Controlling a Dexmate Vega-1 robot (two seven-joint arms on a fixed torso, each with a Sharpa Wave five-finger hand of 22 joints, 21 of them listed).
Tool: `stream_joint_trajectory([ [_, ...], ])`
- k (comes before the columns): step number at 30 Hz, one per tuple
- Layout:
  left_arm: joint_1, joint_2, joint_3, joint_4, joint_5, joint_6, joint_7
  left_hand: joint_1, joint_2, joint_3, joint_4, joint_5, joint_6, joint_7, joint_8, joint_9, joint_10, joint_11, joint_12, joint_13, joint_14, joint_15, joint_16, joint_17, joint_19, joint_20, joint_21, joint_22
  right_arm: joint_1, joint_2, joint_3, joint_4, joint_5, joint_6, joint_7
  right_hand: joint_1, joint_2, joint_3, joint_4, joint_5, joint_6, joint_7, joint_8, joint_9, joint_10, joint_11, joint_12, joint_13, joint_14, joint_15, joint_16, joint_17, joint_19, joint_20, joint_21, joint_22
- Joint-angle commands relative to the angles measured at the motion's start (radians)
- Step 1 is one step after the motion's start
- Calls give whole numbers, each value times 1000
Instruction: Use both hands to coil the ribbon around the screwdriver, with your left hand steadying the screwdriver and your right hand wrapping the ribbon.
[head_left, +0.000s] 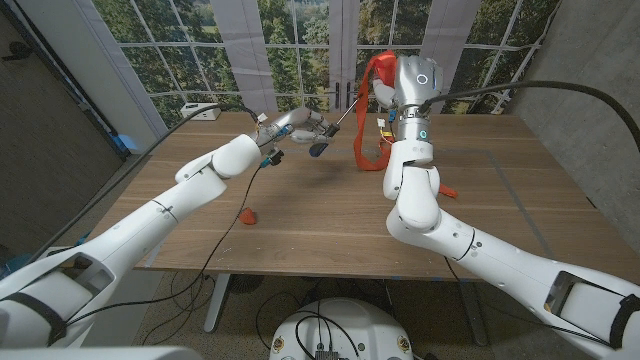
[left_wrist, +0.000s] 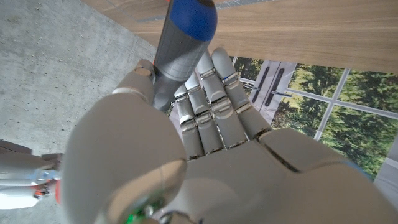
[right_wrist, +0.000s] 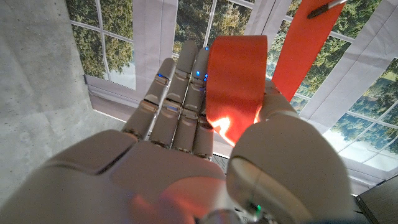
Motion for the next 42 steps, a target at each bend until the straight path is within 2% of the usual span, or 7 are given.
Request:
stream_joint_trajectory([
  [1,-41,-17,35,-5,27,46,-9,132,130,50,-18,4,27,-14,1,6,88,-78,4,2,178,-173,7,4,3,-70,6,2,-195,-11,74,-108,-180,-3,87,159,145,20,-14,9,97,-82,15,13,30,-24,3,4,85,-92,-1,3,0,3,4,2],
  [7,-102,-31,82,30,42,3,-78,132,130,51,-18,3,28,-15,-2,5,87,-80,3,3,178,-173,4,2,4,-70,7,2,-245,14,134,-124,-205,77,82,158,145,21,-14,8,100,-84,17,14,32,-25,5,5,86,-92,-2,4,0,3,5,2],
  [20,-191,-91,137,84,58,87,-150,138,130,55,-24,-3,43,-8,-6,-1,98,-79,-1,-5,188,-173,6,1,12,-72,14,3,-393,45,187,-162,-327,260,24,158,144,22,-15,8,99,-80,17,15,35,-26,6,5,89,-94,-4,6,1,3,6,2],
  [23,-211,-102,152,111,68,60,-151,139,130,56,-26,-6,43,-6,-10,-2,98,-77,-4,-8,190,-173,6,-1,14,-72,16,3,-416,88,209,-150,-385,245,90,156,142,23,-15,8,101,-85,18,15,33,-27,6,6,91,-95,-6,5,1,2,6,2],
  [29,-249,-115,164,164,59,-3,-173,139,129,56,-27,-9,41,-7,-15,-4,95,-74,-5,-7,188,-172,4,-2,8,-70,16,3,-471,123,268,-137,-316,277,91,156,142,23,-15,8,102,-85,18,14,33,-27,6,6,90,-94,-7,7,-2,2,5,2],
  [31,-255,-111,165,153,68,17,-178,138,129,56,-26,-9,41,-6,-16,-5,95,-73,-6,-7,187,-172,3,-3,8,-71,17,3,-475,145,263,-99,-358,258,86,155,142,23,-14,7,103,-85,17,13,34,-27,5,4,89,-95,-7,8,-3,2,5,2],
  [42,-260,-106,150,132,78,10,-152,136,128,57,-25,-12,43,-11,-22,-8,95,-75,-8,-5,185,-172,4,0,6,-71,18,3,-516,209,330,-5,-225,170,73,154,141,25,-15,7,105,-83,18,12,35,-25,6,5,92,-94,-9,10,-3,3,6,2],
])
